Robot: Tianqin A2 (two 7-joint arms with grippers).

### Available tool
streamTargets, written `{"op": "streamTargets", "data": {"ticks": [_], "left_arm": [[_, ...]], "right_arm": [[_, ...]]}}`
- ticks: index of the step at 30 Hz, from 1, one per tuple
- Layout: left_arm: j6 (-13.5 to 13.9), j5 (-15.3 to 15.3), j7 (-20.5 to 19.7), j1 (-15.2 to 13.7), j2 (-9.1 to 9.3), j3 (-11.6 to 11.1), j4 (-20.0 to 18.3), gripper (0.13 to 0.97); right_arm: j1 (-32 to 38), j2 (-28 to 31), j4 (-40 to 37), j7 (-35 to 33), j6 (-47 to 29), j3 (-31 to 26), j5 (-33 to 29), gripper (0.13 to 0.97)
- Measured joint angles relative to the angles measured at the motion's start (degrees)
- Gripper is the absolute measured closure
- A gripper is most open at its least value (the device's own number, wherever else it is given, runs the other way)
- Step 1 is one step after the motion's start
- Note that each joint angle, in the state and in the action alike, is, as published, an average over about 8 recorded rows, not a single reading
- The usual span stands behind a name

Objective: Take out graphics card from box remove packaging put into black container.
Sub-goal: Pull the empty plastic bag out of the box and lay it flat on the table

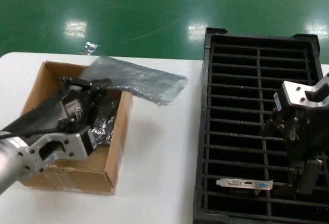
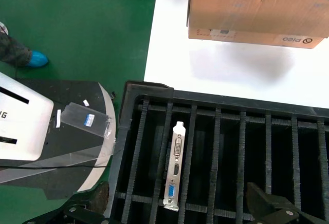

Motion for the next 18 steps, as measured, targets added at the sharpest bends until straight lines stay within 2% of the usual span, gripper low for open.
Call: {"op": "streamTargets", "data": {"ticks": [2,4,9,13,15,18], "left_arm": [[3.81,0.36,-4.06,-0.84,2.54,-1.15,-0.84,0.958],[8.52,0.38,-9.00,-1.94,5.87,-2.77,-1.58,0.958],[21.32,0.25,-21.82,-4.80,16.28,-8.09,-2.36,0.958],[30.13,2.30,-32.02,-6.13,23.68,-11.83,-1.89,0.958],[32.73,3.77,-37.10,-6.18,26.20,-12.81,-1.19,0.958],[33.88,5.64,-44.30,-5.53,28.46,-12.86,0.41,0.958]], "right_arm": [[0.01,0.00,0.00,0.00,0.01,-0.02,0.01,0.219],[0.02,0.01,0.00,0.00,0.02,-0.04,0.03,0.200],[0.04,0.02,0.00,0.01,0.04,-0.07,0.05,0.152],[0.05,0.02,0.00,0.01,0.05,-0.10,0.06,0.139],[0.05,0.02,0.00,0.01,0.05,-0.11,0.07,0.136],[0.06,0.03,0.00,0.01,0.06,-0.12,0.08,0.131]]}}
